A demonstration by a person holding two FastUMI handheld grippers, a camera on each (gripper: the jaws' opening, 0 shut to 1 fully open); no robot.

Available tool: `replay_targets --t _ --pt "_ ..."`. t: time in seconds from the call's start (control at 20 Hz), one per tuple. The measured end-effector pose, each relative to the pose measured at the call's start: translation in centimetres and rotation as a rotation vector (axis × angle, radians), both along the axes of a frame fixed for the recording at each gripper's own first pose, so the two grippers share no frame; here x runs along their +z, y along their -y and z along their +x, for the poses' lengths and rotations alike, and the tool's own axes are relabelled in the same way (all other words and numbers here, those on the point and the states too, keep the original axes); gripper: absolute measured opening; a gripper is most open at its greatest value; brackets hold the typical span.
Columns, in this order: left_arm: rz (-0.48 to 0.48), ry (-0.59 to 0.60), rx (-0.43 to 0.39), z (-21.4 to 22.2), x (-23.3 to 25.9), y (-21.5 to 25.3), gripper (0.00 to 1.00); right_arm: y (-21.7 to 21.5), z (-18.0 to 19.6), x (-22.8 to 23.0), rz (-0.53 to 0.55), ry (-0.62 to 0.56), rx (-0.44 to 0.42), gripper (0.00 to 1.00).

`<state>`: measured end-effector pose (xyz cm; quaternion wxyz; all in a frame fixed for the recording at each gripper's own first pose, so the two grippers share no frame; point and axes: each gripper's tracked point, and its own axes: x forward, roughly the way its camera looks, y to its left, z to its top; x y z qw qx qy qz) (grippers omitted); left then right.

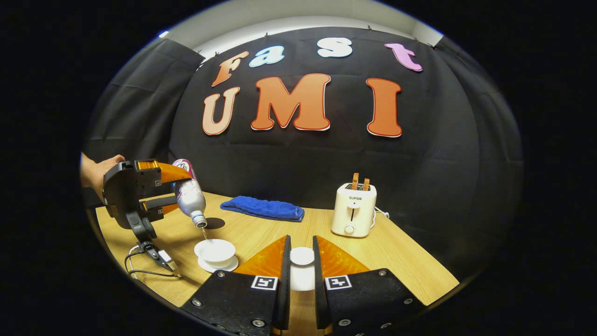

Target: Open the teacup lid with one hand, grasp the water bottle and pour water into the teacup with the other hand; after pouring, place the water bottle on the coaster and then close the teacup lid.

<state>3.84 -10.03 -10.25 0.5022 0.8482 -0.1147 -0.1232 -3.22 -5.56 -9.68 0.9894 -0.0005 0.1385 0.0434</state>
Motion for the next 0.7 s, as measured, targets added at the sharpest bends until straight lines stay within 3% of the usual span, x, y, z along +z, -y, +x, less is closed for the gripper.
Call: replay_targets --t 0.55,0.7 --pt "0.06 0.038 -0.038 -0.7 0.5 0.6 0.87 -0.3 0.0 -0.1 -0.023 0.004 0.03 0.23" --pt "0.076 0.036 -0.039 -1.1 0.5 0.5 0.82 -0.3 0.0 -0.2 -0.018 0.0 0.031 0.22"
